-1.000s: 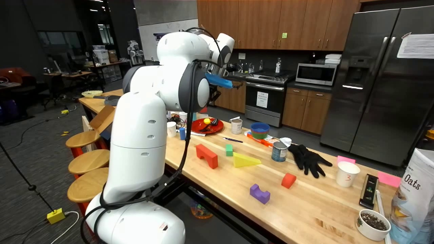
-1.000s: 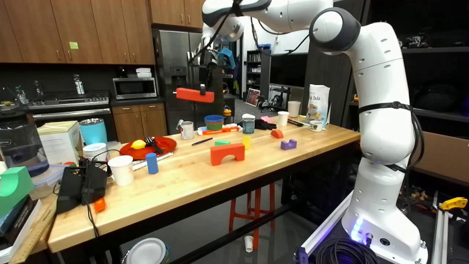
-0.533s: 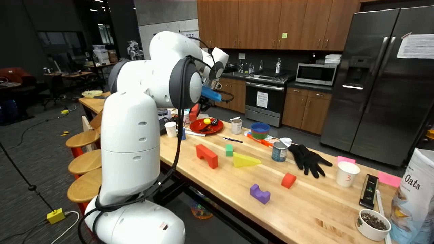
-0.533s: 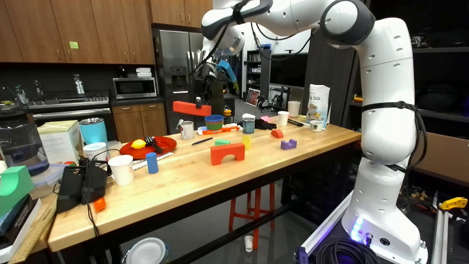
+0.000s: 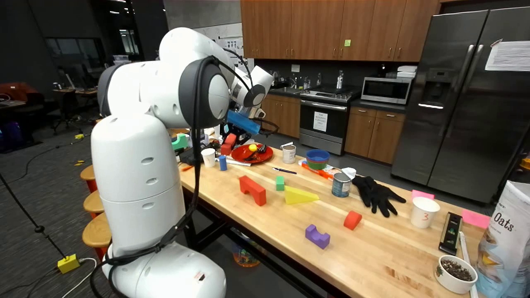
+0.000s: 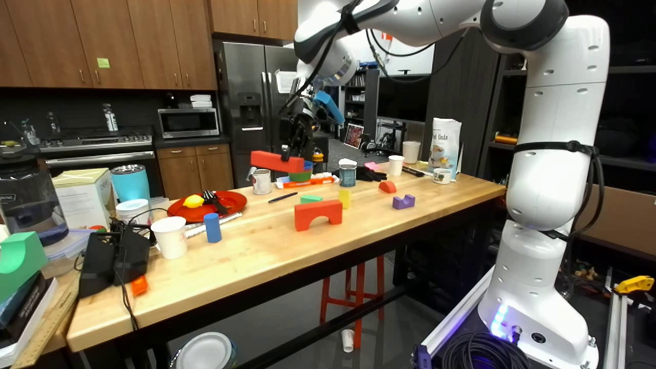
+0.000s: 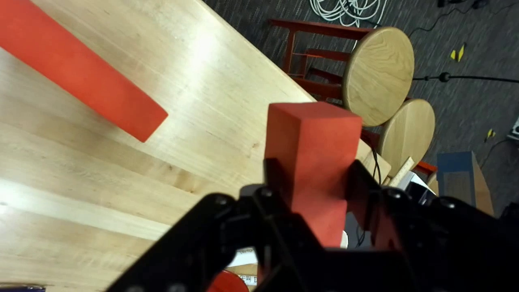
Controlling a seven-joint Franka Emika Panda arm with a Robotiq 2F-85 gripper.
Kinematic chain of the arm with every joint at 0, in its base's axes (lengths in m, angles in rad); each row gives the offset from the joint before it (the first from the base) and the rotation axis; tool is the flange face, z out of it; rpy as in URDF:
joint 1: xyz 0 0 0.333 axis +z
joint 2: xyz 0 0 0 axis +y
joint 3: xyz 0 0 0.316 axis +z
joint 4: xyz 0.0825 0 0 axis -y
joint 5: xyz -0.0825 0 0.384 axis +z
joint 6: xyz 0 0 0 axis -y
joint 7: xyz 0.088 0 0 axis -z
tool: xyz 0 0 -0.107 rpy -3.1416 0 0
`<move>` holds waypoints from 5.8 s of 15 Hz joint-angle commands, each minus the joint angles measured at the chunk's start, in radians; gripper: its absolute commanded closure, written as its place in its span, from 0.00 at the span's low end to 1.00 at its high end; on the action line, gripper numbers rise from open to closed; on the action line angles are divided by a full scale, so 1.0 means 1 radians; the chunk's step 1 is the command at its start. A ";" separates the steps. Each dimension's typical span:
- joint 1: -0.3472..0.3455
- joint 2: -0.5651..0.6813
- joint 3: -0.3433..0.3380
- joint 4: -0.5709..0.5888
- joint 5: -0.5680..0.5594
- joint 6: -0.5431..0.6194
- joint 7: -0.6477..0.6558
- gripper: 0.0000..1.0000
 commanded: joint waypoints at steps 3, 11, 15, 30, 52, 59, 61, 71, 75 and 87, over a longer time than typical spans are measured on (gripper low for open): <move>0.015 0.017 -0.014 0.032 -0.043 -0.049 -0.013 0.82; 0.010 0.095 -0.009 0.093 -0.202 -0.220 -0.234 0.82; 0.019 0.107 0.002 0.072 -0.331 -0.210 -0.404 0.82; 0.023 0.110 0.013 -0.093 -0.404 0.106 -0.746 0.82; 0.038 -0.086 -0.006 -0.309 -0.467 0.145 -0.573 0.82; 0.029 -0.077 -0.029 -0.345 -0.473 0.259 -0.587 0.82; 0.030 -0.093 -0.033 -0.364 -0.475 0.284 -0.584 0.82; 0.050 -0.267 -0.039 -0.460 -0.584 0.284 -0.476 0.82; 0.067 -0.229 -0.098 -0.416 -0.348 0.196 -0.671 0.82; 0.052 -0.199 -0.107 -0.403 -0.270 0.168 -0.725 0.82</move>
